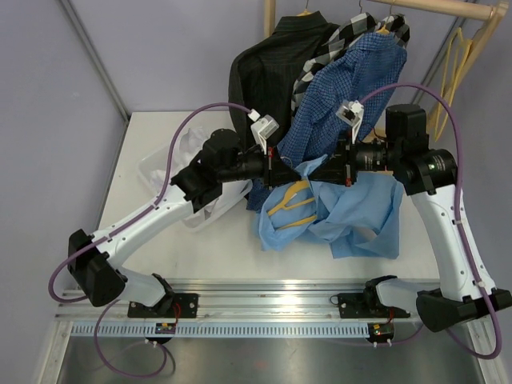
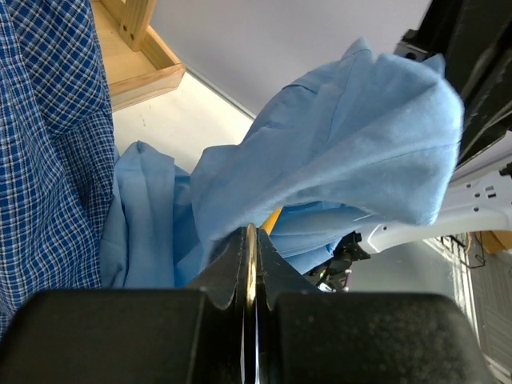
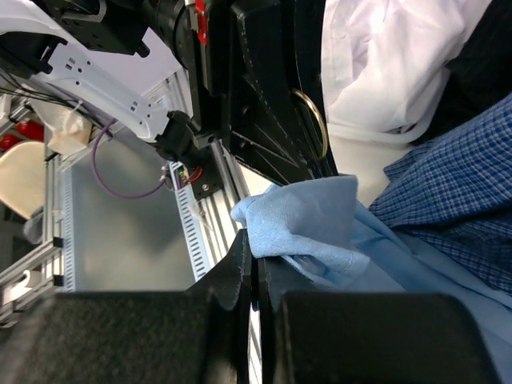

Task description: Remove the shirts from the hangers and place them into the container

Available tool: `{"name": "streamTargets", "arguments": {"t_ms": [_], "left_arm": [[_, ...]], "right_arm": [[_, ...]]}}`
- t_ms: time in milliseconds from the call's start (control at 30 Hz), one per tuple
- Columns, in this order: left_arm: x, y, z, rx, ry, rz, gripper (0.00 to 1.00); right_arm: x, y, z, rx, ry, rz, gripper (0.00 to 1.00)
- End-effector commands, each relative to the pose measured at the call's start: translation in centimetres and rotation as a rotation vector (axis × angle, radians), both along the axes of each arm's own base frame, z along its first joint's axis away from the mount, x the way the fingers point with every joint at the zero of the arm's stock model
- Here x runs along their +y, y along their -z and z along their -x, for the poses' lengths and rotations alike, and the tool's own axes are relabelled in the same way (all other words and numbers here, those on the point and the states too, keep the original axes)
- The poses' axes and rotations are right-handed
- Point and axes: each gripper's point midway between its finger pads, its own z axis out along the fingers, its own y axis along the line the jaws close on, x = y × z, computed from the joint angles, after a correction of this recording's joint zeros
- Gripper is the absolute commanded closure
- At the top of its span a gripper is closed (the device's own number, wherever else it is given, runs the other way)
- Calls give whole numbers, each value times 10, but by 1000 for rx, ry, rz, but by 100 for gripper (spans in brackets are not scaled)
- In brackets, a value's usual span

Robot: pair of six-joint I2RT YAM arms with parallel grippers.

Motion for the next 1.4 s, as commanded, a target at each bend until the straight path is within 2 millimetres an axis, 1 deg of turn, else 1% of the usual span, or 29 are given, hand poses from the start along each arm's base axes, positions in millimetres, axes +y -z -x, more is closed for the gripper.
{"name": "streamTargets", "arguments": {"t_ms": [0, 67, 133, 167, 200, 267, 300, 333, 367, 433, 467, 533, 567, 600, 667, 700, 767, 833, 900, 1067, 1100, 1133, 1200, 1267, 1367], "left_arm": [[-6, -12, 6, -53, 60, 16, 100], [-8, -16, 5, -61, 67, 31, 100], [-9, -19, 5, -73, 71, 44, 100], [-9, -22, 5, -81, 71, 53, 100], [-8, -24, 8, -88, 78, 58, 100], [-5, -23, 10, -101, 81, 57, 100], [-3, -22, 13, -105, 88, 55, 100], [-2, -27, 13, -129, 88, 71, 100], [-1, -26, 15, -143, 94, 66, 100], [3, -23, 21, -154, 113, 60, 100], [4, -19, 23, -165, 123, 49, 100], [7, -16, 28, -184, 143, 45, 100], [9, -8, 32, -178, 163, 19, 100], [10, -7, 36, -182, 183, 19, 100], [11, -2, 38, -187, 199, 0, 100], [12, -3, 40, -190, 213, 2, 100], [12, -5, 44, -203, 232, 7, 100], [12, -8, 48, -213, 256, 14, 100], [12, -13, 50, -227, 269, 17, 100], [12, -22, 53, -244, 277, 23, 100], [12, -24, 53, -247, 277, 26, 100], [11, -26, 55, -248, 282, 34, 100], [10, -29, 55, -248, 282, 39, 100], [9, -35, 56, -257, 282, 52, 100], [8, -43, 55, -270, 273, 66, 100]], "right_arm": [[19, -13, 4, -26, -90, -59, 100], [22, 9, -1, 23, -78, -18, 100], [19, 32, -10, 39, -33, 43, 100], [16, 43, -10, 60, -21, 77, 100], [11, 54, -16, 33, 5, 128, 100], [1, 72, -12, 42, 18, 207, 100], [-3, 76, -12, 4, 4, 238, 97], [-6, 78, -10, -7, 0, 260, 93], [-11, 80, -4, -8, -4, 283, 80], [-17, 73, 2, -78, -24, 307, 66], [-20, 71, 9, -85, -35, 315, 53], [-24, 54, 18, -179, -60, 308, 43], [-26, 50, 25, -198, -75, 308, 38], [-26, 41, 29, -252, -95, 301, 32], [-29, 34, 35, -296, -104, 299, 28], [-30, 33, 35, -326, -109, 307, 26], [-32, 38, 31, -330, -113, 328, 25], [-32, 49, 26, -327, -137, 353, 23], [-30, 58, 25, -304, -165, 358, 23], [-19, 74, 19, -263, -208, 368, 21], [-14, 78, 22, -253, -223, 377, 21], [-11, 81, 18, -255, -222, 386, 21], [-9, 90, 17, -241, -225, 415, 21], [-4, 98, 16, -221, -244, 439, 23], [3, 109, 21, -195, -278, 455, 28]]}}
